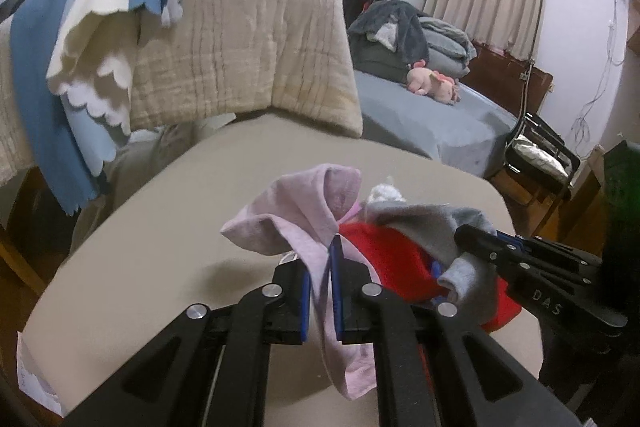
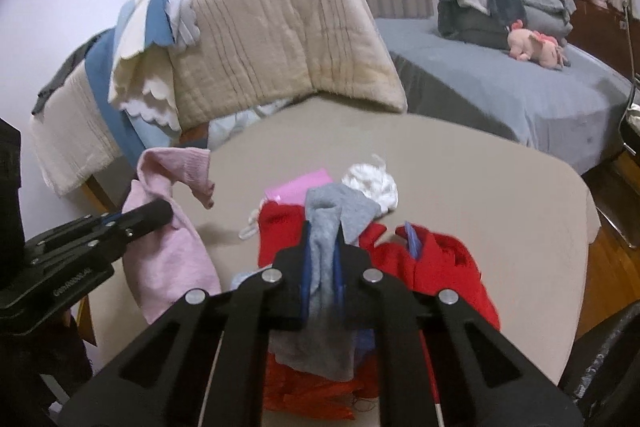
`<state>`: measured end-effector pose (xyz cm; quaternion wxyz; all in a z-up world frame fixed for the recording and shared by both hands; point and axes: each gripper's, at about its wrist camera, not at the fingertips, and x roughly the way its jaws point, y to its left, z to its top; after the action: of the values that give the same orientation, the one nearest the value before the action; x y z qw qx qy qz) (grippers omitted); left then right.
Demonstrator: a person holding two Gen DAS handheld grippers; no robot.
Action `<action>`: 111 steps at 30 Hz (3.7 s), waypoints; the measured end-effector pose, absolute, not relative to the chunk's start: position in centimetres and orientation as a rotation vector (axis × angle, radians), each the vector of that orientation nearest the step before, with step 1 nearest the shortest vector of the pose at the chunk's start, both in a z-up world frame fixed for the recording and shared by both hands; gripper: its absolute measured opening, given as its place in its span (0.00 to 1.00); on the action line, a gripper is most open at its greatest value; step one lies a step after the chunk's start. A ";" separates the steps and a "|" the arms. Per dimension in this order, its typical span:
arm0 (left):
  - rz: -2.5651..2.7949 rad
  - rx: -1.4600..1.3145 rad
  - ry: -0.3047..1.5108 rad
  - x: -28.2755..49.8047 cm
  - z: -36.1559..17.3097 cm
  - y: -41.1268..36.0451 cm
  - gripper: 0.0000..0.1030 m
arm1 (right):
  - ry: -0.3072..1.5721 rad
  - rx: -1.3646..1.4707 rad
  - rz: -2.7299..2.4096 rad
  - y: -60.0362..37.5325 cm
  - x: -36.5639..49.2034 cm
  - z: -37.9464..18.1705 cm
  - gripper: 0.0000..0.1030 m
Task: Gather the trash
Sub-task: 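Carry pink and grey cloths over the bin and open both tools, then move both tools back to the red plastic bag and red cloths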
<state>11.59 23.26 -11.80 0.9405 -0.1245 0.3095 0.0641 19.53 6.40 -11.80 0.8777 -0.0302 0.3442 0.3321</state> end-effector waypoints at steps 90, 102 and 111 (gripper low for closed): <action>-0.335 -0.061 0.578 11.7 -7.7 -1.1 0.81 | 0.600 0.072 0.093 -23.8 9.7 -9.4 0.94; -0.061 -0.038 0.605 9.7 -10.6 9.0 0.82 | 0.604 0.054 0.272 -14.3 11.8 -10.8 0.94; 0.014 -0.086 0.676 8.7 -14.1 12.6 0.81 | 0.637 0.001 0.341 -9.1 13.0 -13.3 0.94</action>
<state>8.71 12.59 -14.15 0.9425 -0.0422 0.3314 0.0070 13.01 -9.13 -13.32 0.9355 0.0007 0.3116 0.1666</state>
